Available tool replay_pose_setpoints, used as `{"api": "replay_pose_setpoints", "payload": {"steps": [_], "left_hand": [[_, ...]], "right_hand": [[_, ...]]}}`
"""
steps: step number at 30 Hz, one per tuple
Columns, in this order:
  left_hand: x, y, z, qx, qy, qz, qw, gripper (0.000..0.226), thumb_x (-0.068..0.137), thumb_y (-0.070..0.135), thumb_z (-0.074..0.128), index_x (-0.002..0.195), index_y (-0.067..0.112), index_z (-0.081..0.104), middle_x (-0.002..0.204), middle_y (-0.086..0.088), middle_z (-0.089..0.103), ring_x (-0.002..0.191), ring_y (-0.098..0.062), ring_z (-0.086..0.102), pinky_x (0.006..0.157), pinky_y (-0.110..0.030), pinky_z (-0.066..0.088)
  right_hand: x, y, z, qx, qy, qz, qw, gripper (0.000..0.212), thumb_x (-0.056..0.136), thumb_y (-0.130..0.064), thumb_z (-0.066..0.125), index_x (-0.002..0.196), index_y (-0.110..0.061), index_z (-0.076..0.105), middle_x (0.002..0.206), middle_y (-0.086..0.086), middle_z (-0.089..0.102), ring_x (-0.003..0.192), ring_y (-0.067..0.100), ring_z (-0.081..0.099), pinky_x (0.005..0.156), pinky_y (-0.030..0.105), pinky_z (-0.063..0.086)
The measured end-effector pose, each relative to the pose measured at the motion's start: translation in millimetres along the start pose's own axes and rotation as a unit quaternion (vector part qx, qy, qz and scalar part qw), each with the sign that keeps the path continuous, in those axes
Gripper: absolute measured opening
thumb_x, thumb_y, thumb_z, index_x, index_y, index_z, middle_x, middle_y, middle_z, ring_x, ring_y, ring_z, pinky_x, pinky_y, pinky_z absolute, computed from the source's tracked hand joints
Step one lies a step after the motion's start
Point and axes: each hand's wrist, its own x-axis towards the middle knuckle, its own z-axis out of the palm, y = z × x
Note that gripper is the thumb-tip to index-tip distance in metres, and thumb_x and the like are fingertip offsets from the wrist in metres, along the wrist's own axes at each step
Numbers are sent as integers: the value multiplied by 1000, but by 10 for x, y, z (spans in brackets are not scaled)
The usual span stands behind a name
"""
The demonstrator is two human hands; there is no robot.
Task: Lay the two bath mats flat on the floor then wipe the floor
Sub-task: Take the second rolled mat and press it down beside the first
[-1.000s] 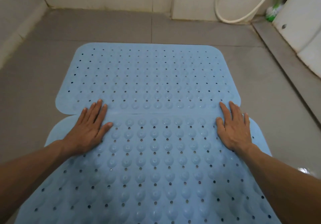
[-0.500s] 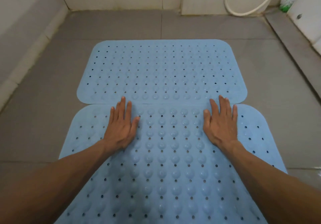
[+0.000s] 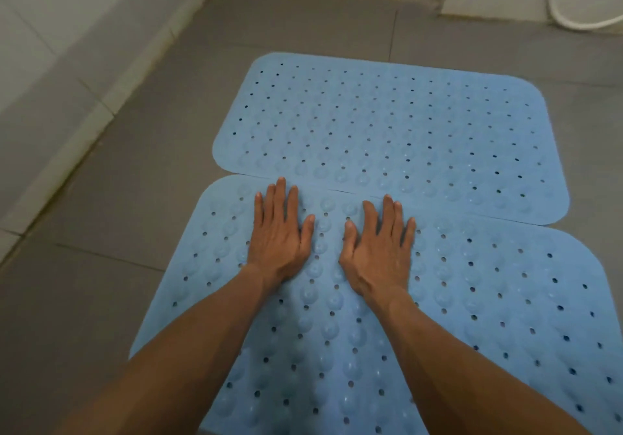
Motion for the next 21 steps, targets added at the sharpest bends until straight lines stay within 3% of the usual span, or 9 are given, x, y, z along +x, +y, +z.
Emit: {"api": "replay_pose_setpoints", "payload": {"steps": [3,10,15,18,21], "left_hand": [[7,-8,5,3,-8,-2,1000,72,97,54,13,154,11,3,162,-12,-12,148,-24,-15,121,-49,-5],[38,-19,25,22,-11,23,999,74,98,53,16,154,7,-1,161,-15,-12,149,-25,-14,121,-51,2],[28,25,-50,31,18,41,999,75,98,51,26,153,4,5,161,-18,-5,149,-31,-6,120,-54,8],[45,-18,-4,48,10,41,998,76,98,53,26,154,6,4,160,-20,-6,149,-34,-8,119,-55,3],[64,27,-87,43,-3,33,999,76,98,53,25,154,6,2,160,-21,-6,148,-36,-8,118,-57,2]], "right_hand": [[41,-52,-2,-19,-25,14,999,66,100,-54,16,158,-22,18,167,9,0,154,25,-8,122,54,-4],[33,-105,14,-26,0,25,999,67,100,-55,14,158,-21,17,167,9,-3,154,25,-9,121,58,-4],[3,-126,-26,-20,46,-1,999,62,101,-48,25,152,-12,34,165,12,16,154,25,8,123,54,10],[35,-114,48,-18,59,9,998,58,100,-45,36,147,-12,40,162,15,26,152,29,17,122,54,11],[49,-141,-10,-19,33,20,999,58,99,-45,36,148,-14,38,162,13,25,152,28,16,122,54,9]]}}
